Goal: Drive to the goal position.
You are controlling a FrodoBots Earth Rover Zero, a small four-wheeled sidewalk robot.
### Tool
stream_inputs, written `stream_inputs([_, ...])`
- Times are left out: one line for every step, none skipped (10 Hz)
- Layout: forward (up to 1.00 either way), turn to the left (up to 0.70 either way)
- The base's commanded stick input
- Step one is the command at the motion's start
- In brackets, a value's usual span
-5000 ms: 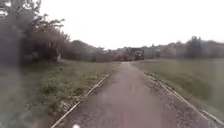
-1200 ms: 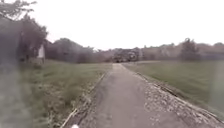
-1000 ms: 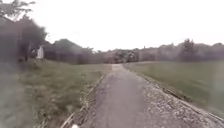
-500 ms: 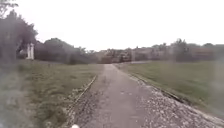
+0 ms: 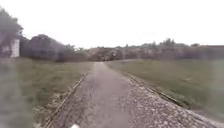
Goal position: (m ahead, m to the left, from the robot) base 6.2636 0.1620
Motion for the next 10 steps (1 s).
stream_inputs([0.70, 0.00])
stream_inputs([0.70, 0.00])
stream_inputs([0.70, 0.00])
stream_inputs([0.70, 0.00])
stream_inputs([0.70, 0.00])
stream_inputs([0.70, 0.00])
stream_inputs([0.70, 0.12])
stream_inputs([0.70, 0.35])
stream_inputs([0.70, 0.35])
stream_inputs([0.70, 0.24])
